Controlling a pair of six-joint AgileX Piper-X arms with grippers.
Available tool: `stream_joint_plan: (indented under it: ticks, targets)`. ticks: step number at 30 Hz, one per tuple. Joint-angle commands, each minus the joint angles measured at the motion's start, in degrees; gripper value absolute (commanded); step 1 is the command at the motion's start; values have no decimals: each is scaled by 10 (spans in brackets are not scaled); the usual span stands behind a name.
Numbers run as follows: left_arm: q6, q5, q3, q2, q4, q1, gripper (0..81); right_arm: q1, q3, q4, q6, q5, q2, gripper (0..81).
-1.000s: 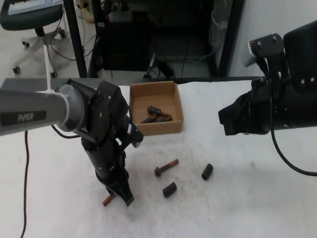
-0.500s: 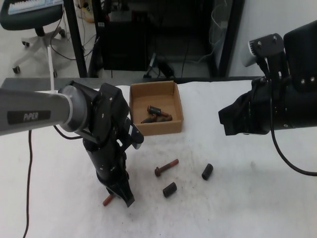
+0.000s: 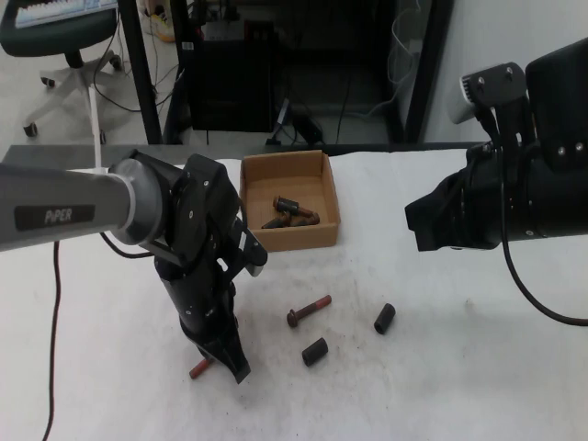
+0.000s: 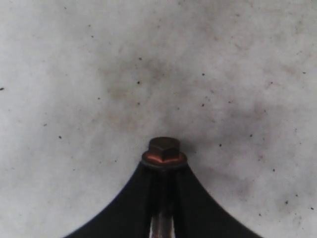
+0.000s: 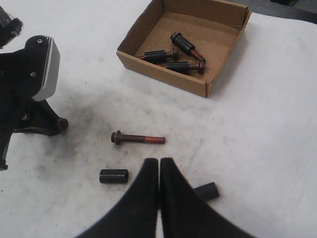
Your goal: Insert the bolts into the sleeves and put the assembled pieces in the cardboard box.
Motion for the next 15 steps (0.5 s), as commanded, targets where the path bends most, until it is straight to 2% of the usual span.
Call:
stream_joint_plan:
  ticks: [1, 7, 10, 15]
  targets:
    - [1, -8, 6, 22, -13, 1, 0, 2, -6, 1, -2, 1, 0, 8]
    - [-19, 41, 6, -39, -9, 1, 1, 2, -6, 1, -2, 1, 0, 8]
    - [-36, 55, 6, -104, -10, 3, 1, 2, -6, 1, -18, -2, 0, 8]
    - [-111, 129, 8, -230, -22, 20, 1, 2, -6, 1, -50, -30, 0, 8]
